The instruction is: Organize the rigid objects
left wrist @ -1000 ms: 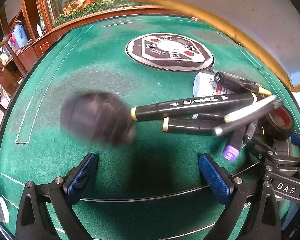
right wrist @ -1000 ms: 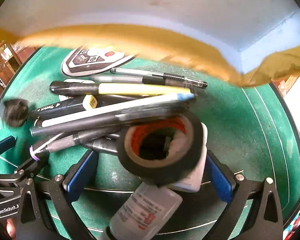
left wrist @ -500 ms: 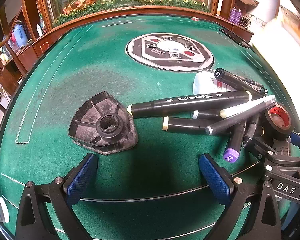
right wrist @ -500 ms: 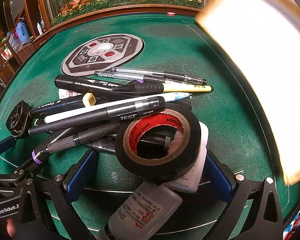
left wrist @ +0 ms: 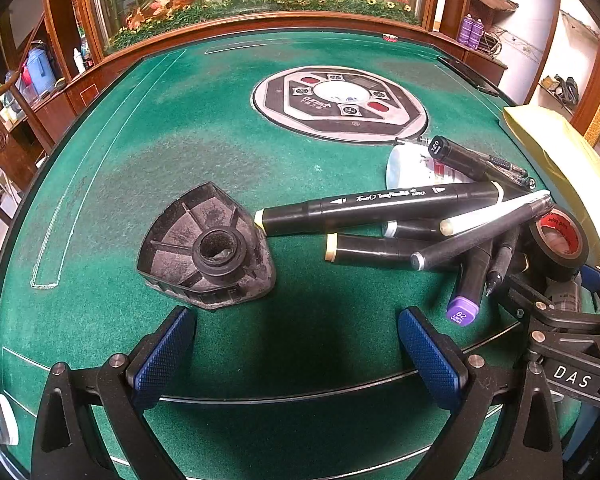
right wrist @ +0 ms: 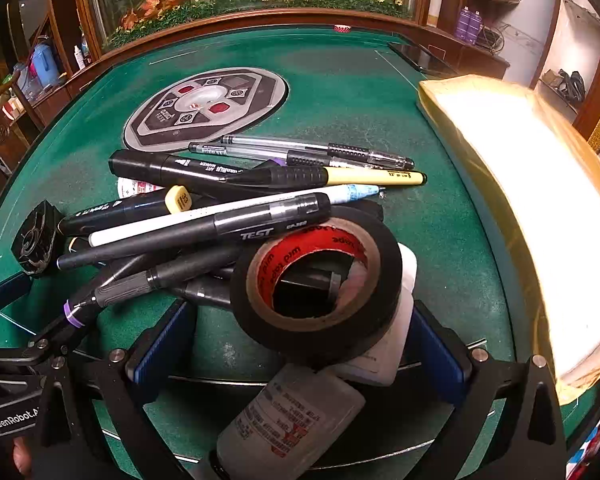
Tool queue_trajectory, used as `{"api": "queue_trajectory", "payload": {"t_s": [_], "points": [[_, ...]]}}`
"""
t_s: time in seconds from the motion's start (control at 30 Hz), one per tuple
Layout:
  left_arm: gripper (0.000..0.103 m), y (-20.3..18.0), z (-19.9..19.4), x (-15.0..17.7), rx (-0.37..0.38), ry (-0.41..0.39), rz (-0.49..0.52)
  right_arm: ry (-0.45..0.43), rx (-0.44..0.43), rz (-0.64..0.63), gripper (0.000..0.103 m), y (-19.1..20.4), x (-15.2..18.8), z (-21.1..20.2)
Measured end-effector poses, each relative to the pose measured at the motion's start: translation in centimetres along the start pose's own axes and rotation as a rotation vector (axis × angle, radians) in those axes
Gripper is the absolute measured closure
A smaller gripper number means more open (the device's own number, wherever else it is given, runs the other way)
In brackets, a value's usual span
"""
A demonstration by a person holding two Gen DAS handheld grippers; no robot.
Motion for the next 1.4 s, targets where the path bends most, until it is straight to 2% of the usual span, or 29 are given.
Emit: {"api": "queue_trajectory", "payload": {"t_s": [1.4], "points": [[0.001,-0.01,0.01,-0.03,0.000,0.000,-0.001,0.000,0.001,-0.001,0.000,-0.04,0.18,-0.03]]}}
Point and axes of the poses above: each gripper's, at about its wrist camera, not at the fingertips, and z roughly the way its jaws point, y to its left, x to its underside, the point moved 4 cm from there along z, roughly the way its jaws point, and after that the axes turned 6 degrees about -z, right-handed, at the moved point
